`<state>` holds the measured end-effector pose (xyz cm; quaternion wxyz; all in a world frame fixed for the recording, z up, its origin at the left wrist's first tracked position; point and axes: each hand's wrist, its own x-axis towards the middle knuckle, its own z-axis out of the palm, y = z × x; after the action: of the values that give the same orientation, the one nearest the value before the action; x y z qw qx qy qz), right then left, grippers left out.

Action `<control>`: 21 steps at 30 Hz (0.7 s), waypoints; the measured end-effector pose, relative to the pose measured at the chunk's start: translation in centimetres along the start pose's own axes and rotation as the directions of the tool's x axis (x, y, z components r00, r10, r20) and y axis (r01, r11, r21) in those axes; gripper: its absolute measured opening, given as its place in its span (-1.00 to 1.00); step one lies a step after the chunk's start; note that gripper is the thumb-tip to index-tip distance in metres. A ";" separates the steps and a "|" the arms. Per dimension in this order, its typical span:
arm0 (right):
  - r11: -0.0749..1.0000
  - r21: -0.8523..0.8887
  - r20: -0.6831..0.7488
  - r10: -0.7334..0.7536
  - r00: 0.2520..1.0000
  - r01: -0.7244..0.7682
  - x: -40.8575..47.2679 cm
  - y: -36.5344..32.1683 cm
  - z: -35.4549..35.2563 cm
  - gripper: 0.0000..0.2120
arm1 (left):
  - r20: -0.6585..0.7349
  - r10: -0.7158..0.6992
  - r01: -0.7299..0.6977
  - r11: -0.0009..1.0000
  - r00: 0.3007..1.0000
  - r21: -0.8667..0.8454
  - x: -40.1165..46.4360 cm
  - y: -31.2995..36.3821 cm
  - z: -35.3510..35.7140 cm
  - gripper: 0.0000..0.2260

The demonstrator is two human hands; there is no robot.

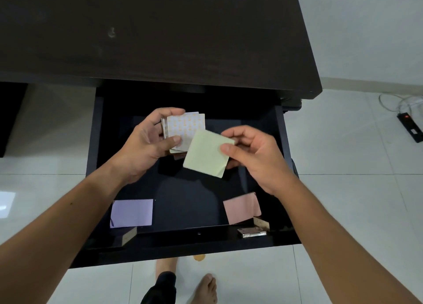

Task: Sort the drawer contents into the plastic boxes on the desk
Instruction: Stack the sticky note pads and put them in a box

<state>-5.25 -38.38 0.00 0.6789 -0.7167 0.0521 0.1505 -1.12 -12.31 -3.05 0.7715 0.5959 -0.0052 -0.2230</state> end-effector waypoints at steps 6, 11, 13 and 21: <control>0.994 -0.096 -0.072 -0.056 0.996 0.049 2.7 -0.7 0.9 -0.79 | 0.064 -0.074 0.076 0.996 0.995 -0.036 -0.4 1.0 0.3 -0.66; 0.991 -0.121 -0.094 -0.076 0.993 0.064 4.1 -1.1 2.0 -0.81 | 0.085 -0.057 0.059 0.998 0.995 -0.021 -0.1 1.2 0.3 -0.32; 0.986 -0.145 -0.062 -0.096 0.993 0.086 4.8 -1.4 2.5 -0.80 | 0.091 -0.060 0.063 0.998 0.994 -0.030 0.1 1.3 0.1 -0.25; 0.974 -0.210 -0.102 -0.103 0.989 0.080 5.8 -1.3 2.1 -0.80 | -0.047 0.012 -0.011 1.000 0.999 0.017 0.7 1.1 -0.8 -0.49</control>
<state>0.30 -35.43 -0.44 0.6033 -0.7921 0.0414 0.0831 0.13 -11.60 -2.51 0.7675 0.6075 0.0074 -0.2045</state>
